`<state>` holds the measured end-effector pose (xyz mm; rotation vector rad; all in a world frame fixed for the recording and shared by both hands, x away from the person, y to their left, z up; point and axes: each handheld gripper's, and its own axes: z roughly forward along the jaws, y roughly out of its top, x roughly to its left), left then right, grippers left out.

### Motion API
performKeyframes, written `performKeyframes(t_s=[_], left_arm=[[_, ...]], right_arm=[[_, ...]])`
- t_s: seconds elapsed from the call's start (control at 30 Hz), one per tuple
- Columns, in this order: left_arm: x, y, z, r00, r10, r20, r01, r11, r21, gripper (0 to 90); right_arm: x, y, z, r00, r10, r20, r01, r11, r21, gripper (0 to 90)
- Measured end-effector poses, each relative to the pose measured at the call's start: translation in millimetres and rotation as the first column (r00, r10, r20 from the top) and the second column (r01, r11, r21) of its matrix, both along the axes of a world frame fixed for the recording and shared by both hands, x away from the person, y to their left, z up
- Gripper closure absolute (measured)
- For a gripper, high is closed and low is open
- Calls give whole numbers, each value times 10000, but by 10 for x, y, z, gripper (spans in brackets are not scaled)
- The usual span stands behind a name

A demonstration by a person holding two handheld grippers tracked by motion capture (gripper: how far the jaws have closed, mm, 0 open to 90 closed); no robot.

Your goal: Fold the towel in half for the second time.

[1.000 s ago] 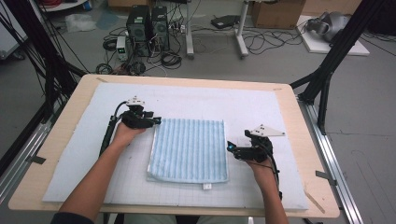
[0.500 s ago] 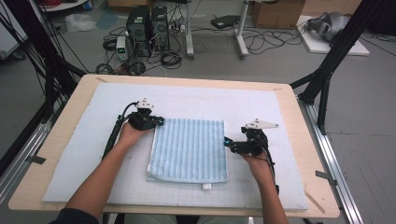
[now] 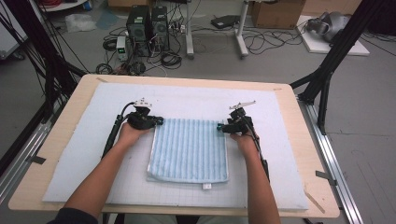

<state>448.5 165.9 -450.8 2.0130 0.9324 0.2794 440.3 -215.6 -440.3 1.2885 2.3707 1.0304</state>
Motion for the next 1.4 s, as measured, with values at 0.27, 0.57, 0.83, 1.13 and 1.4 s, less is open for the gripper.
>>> performKeyframes(t_s=[0.27, 0.57, 0.83, 1.13, 1.4], left_arm=[[37, 21, 18, 9974, 705, 172, -691, 9951, -705, 855], [155, 57, 191, 9906, 1326, 345, -1236, 9735, -1925, 855], [49, 76, 305, 9923, 978, 764, -802, 9752, -2065, 855], [-274, 147, 458, 9841, 524, 1697, -138, 9751, -2213, 854], [-597, 160, 509, 9793, 95, 2023, 416, 9682, -2466, 854]], right_arm=[[23, 137, 43, 9982, 571, 194, -555, 9955, -773, 835], [69, 166, 167, 9843, -491, 1695, 612, 9959, -667, 839], [-29, 84, 235, 9812, -420, 1882, 433, 9991, -31, 839], [-326, 21, 436, 9652, -51, 2614, -99, 9984, 562, 839], [-619, -57, 455, 9533, 445, 2986, -619, 9969, 491, 837]])
